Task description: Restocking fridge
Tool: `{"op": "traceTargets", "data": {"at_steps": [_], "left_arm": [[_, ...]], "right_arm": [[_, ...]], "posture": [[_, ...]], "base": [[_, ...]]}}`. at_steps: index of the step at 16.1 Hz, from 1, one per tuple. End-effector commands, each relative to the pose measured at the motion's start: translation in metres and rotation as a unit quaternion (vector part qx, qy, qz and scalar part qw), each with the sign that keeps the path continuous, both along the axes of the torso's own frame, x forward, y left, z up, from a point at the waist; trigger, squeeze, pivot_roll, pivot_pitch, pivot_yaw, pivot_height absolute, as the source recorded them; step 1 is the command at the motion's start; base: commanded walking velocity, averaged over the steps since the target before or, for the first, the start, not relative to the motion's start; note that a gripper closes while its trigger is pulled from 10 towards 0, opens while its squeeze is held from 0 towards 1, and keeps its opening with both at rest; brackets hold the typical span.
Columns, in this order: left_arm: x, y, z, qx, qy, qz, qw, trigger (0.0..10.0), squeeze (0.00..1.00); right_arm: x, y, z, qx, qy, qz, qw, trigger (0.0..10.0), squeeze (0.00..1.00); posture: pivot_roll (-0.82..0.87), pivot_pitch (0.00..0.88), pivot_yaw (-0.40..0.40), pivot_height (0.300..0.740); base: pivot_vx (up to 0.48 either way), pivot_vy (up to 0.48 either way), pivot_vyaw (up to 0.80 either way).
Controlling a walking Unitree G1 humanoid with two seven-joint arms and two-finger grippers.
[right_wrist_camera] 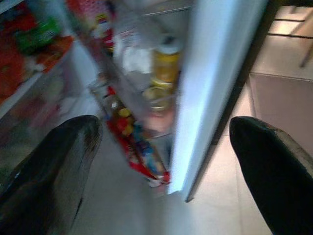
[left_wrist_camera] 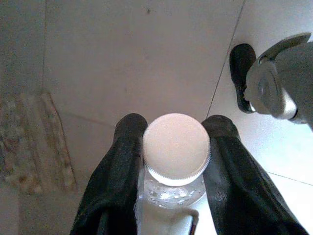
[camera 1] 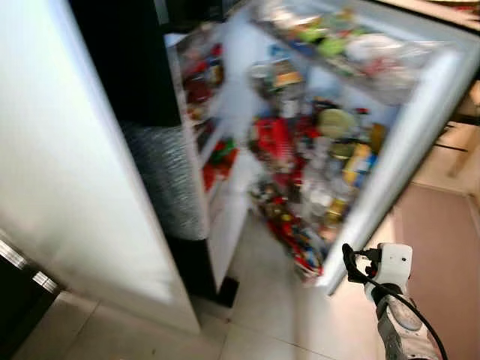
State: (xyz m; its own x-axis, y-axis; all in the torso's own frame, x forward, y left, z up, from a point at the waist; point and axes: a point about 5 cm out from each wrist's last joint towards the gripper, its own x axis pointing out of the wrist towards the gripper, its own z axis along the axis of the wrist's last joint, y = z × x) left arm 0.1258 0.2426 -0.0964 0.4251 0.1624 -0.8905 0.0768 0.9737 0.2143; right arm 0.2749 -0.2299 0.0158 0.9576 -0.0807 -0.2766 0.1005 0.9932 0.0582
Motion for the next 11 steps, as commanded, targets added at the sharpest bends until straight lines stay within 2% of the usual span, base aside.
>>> {"op": "traceTargets", "data": {"at_steps": [1, 3, 6, 11], "left_arm": [[-0.0049, 0.0018, -0.0013, -0.002, 0.012, 0.004, 1.0, 10.0, 0.0], [-0.0049, 0.0019, -0.0012, -0.003, 0.012, 0.003, 1.0, 10.0, 0.0], [-0.0049, 0.0019, -0.0012, -0.003, 0.012, 0.003, 1.0, 10.0, 0.0], [-0.0051, 0.0017, -0.0013, -0.004, 0.014, 0.001, 1.0, 10.0, 0.0]], "right_arm": [[-0.0019, -0.0004, -0.0005, 0.006, 0.002, 0.005, 1.0, 10.0, 0.0], [-0.0011, 0.0003, 0.0013, 0.0, -0.003, 0.011, 1.0, 10.0, 0.0], [0.0007, 0.0018, 0.0035, -0.008, -0.007, 0.02, 1.0, 10.0, 0.0], [0.0065, 0.0038, 0.0087, -0.001, -0.015, 0.021, 1.0, 10.0, 0.0]], "posture": [[-0.05, 0.0, 0.031, 0.74], [-0.04, 0.0, 0.031, 0.74], [-0.04, 0.0, 0.029, 0.74], [-0.05, 0.0, 0.033, 0.74]], "base": [[0.0, 0.0, 0.0], [0.0, 0.0, 0.0], [0.0, 0.0, 0.72], [0.0, 0.0, 0.0]]}}
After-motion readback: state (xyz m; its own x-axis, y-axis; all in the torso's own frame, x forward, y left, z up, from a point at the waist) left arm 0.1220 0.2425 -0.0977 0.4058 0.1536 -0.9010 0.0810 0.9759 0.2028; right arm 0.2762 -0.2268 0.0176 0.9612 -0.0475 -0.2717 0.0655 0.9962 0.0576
